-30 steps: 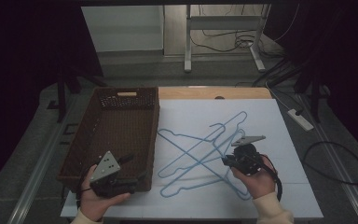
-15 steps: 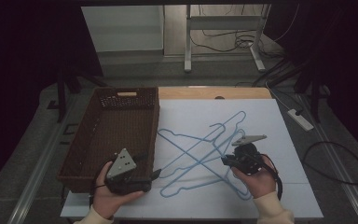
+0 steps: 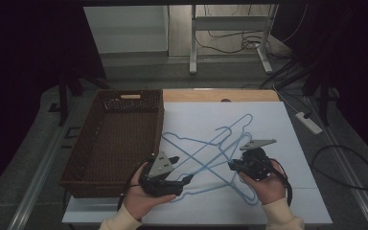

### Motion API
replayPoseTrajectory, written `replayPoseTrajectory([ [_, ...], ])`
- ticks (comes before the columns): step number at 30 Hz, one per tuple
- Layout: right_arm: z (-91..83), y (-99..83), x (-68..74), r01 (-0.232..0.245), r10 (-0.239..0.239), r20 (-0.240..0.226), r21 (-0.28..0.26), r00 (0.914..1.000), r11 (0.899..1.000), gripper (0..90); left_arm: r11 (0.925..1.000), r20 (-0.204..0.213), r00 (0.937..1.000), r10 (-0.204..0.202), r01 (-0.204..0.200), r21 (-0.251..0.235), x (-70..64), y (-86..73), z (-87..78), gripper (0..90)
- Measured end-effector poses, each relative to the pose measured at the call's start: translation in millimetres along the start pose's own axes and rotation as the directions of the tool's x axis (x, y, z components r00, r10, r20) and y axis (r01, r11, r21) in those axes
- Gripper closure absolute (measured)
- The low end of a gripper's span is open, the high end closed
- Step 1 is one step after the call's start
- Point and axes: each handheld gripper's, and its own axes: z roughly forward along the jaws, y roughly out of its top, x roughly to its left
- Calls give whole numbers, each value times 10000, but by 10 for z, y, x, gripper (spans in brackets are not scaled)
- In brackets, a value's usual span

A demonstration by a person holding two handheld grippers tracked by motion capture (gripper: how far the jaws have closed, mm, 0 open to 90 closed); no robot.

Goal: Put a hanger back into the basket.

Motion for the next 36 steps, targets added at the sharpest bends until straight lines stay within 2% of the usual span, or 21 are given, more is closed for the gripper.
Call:
replayPoseTrajectory([
  [2, -3, -2, 16, 94, -94, -35, 38, 9999, 9999, 800, 9997, 182, 9998, 110, -114, 219, -42, 38, 121, 309],
  [3, -2, -2, 22, 111, -110, -52, 55, 9999, 9999, 800, 9997, 182, 9998, 110, -114, 219, -42, 38, 121, 310],
  [4, -1, -1, 29, 131, -130, -77, 68, 9999, 9999, 800, 9989, 308, 9995, 86, -100, 462, -48, 58, 208, 313],
  [5, 0, 1, 35, 149, -148, -82, 80, 9999, 9999, 800, 9989, 308, 9995, 86, -100, 462, -48, 58, 208, 319],
  [8, 3, 8, 56, 218, -217, -118, 90, 9997, 9997, 800, 9969, 456, 9989, 98, -133, 773, -52, 81, 356, 329],
  [15, 14, 14, 91, 305, -301, -205, 168, 9993, 9994, 800, 9909, 524, 9981, 338, -403, 1285, -45, 82, 561, 361],
  [20, -4, 22, 123, 390, -386, -204, 216, 9990, 9990, 800, 9787, 533, 9958, 749, -837, 1874, -55, 74, 716, 506],
  [23, -19, 30, 144, 450, -445, -258, 212, 9987, 9988, 800, 9738, 580, 9948, 838, -941, 2071, -57, 72, 764, 586],
  [28, -23, 35, 165, 468, -460, -369, 193, 9983, 9987, 799, 9688, 745, 9915, 1063, -1202, 2170, -68, 79, 780, 687],
  [32, -18, 30, 160, 421, -413, -351, 235, 9985, 9988, 799, 9683, 834, 9902, 1116, -1273, 2151, -75, 91, 769, 814],
  [36, -23, 30, 163, 461, -451, -390, 254, 9982, 9986, 798, 9647, 1030, 9881, 1143, -1351, 2261, -59, 97, 771, 841],
])
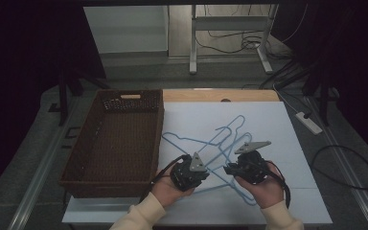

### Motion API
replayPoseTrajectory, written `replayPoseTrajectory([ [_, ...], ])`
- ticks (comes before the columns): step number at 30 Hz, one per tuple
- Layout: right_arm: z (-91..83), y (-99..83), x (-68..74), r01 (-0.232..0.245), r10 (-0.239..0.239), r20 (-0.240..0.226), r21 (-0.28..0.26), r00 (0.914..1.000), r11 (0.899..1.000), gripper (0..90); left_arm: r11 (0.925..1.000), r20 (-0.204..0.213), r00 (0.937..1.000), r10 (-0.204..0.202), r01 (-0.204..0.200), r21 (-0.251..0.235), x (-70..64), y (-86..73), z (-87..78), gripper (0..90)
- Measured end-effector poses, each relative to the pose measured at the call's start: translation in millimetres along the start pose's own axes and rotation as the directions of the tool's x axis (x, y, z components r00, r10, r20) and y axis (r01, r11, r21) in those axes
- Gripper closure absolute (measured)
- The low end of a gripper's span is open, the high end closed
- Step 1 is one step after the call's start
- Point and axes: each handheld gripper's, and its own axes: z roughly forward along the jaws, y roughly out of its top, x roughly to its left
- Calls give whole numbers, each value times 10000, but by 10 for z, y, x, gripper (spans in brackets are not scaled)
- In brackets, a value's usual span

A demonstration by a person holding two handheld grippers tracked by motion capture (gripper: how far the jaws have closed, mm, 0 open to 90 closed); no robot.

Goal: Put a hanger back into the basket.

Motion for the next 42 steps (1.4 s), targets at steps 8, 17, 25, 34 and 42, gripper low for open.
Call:
replayPoseTrajectory([
  [8, -1, 4, 7, 17, -17, -43, 21, 10000, 10000, 800, 9993, -118, 9999, 28, -24, 364, -17, 10, 62, 832],
  [17, -28, 2, -18, -88, 84, -224, -177, 9997, 9998, 796, 9986, 55, 9998, 204, -206, 487, -64, 24, 109, 871],
  [25, -110, 9, -153, -912, 880, -242, -2335, 9958, 9681, 517, 9986, 25, 9999, 162, -163, 506, -67, 22, 123, 874],
  [34, -461, -103, -417, -1387, 1701, 153, -5098, 9853, 8490, 408, 9995, -57, 9999, -136, 137, 272, -35, -7, 95, 874],
  [42, -485, -330, -721, -1084, 1623, 620, -5106, 9848, 8530, 402, 9988, -114, 9989, -456, 454, -184, -10, -63, 36, 875],
])
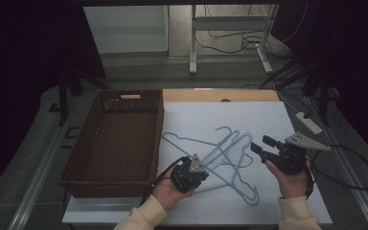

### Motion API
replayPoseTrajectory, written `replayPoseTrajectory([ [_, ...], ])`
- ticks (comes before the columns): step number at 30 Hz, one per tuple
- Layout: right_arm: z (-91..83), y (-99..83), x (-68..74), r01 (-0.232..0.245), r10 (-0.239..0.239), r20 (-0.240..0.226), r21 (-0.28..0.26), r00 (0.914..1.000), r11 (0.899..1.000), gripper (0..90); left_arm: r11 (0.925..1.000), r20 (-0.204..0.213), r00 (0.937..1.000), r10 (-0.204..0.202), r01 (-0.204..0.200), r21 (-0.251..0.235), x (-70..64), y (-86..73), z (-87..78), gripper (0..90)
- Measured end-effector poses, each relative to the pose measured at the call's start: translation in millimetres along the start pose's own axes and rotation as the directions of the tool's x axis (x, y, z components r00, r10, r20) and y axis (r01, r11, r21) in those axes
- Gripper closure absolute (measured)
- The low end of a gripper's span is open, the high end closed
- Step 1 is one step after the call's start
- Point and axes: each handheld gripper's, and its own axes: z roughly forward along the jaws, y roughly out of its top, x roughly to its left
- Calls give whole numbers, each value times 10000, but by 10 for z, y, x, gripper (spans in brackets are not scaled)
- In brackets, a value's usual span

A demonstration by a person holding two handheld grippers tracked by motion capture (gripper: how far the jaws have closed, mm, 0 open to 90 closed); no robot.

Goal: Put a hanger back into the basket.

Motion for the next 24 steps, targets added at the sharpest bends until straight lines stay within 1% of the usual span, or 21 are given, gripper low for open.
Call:
replayPoseTrajectory([
  [1, -2, -25, -8, 234, -234, 62, 38, 9997, 9997, 402, 10000, 0, 10000, 0, 0, 0, 0, 0, 0, 875],
  [2, 1, -49, -10, 433, -434, 58, 125, 9990, 9990, 400, 9998, -85, 9999, -119, 117, -175, 7, 5, -32, 875],
  [4, 12, -99, -9, 659, -658, -48, 293, 9978, 9974, 393, 9996, -135, 9998, -139, 136, -231, 15, 9, -56, 875],
  [6, 15, -122, -10, 749, -746, -76, 355, 9972, 9966, 387, 9991, -234, 9994, -237, 229, -366, 32, 17, -101, 875],
  [7, 17, -162, -18, 800, -790, -221, 497, 9966, 9956, 372, 9980, -372, 9987, -362, 342, -529, 49, 23, -144, 875],
  [9, 13, -187, -22, 834, -817, -314, 572, 9962, 9949, 365, 9976, -411, 9983, -407, 383, -582, 57, 25, -157, 875],
  [11, 8, -200, -24, 863, -843, -359, 610, 9958, 9944, 363, 9962, -544, 9971, -539, 500, -706, 77, 32, -195, 875],
  [13, 5, -233, -30, 908, -885, -348, 685, 9955, 9935, 354, 9936, -571, 9959, -696, 641, -930, 102, 45, -253, 875],
  [15, 11, -284, -44, 930, -906, -302, 911, 9954, 9915, 345, 9905, -621, 9947, -815, 740, -1158, 125, 73, -330, 875],
  [18, 9, -319, -56, 911, -885, -291, 1045, 9957, 9903, 340, 9868, -602, 9943, -882, 790, -1417, 143, 106, -436, 875],
  [21, -7, -350, -60, 981, -959, -243, 1165, 9951, 9883, 339, 9792, -501, 9940, -971, 864, -1836, 157, 146, -594, 875],
  [22, -7, -350, -60, 981, -959, -243, 1165, 9951, 9883, 339, 9792, -501, 9940, -971, 864, -1836, 157, 146, -594, 875],
  [23, -11, -367, -60, 1053, -1035, -209, 1222, 9944, 9869, 339, 9753, -446, 9941, -992, 882, -2026, 168, 163, -669, 875],
  [24, -18, -391, -61, 1120, -1102, -209, 1288, 9937, 9853, 338, 9728, -401, 9939, -1024, 916, -2130, 174, 171, -705, 875],
])
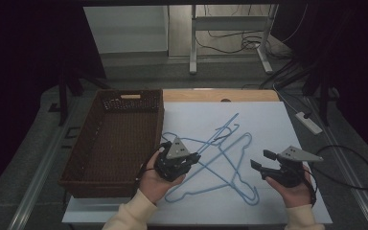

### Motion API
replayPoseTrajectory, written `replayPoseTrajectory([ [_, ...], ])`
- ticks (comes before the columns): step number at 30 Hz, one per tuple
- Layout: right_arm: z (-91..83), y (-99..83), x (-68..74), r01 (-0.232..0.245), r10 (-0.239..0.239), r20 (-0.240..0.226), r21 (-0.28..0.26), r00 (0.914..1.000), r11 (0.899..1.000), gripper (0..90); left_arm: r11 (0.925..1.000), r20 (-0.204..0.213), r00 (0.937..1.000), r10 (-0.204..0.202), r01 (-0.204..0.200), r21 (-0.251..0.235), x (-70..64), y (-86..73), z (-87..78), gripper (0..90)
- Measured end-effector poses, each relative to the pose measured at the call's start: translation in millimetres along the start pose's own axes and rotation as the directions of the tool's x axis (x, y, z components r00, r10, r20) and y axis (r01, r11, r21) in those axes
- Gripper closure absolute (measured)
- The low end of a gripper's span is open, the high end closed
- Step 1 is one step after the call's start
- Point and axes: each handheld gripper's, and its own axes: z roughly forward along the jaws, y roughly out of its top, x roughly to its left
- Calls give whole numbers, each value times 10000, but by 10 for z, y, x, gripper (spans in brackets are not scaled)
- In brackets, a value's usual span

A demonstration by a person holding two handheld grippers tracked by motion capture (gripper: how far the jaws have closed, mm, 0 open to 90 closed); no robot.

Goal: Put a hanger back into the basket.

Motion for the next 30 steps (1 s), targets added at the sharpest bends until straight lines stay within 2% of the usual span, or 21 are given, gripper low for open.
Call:
replayPoseTrajectory([
  [8, -16, -67, 13, -2, 3, -83, 135, 10000, 9999, 338, 9962, 185, 9994, -281, 296, -815, 125, 139, -324, 875],
  [16, 18, -96, -4, -51, 54, -91, 316, 9999, 9995, 338, 9907, -233, 9991, -354, 321, -1324, 324, 184, -658, 875],
  [21, 29, -102, -7, -74, 77, -72, 374, 9999, 9993, 338, 9863, -698, 9956, -621, 505, -1569, 498, 128, -884, 875],
  [25, 40, -106, -3, -87, 88, -33, 445, 10000, 9990, 342, 9845, -1111, 9901, -853, 666, -1625, 650, 50, -1028, 876],
  [30, 59, -106, 11, -74, 78, -56, 552, 10000, 9984, 343, 9781, -1178, 9844, -1304, 1082, -1778, 868, -70, -1154, 875],
])
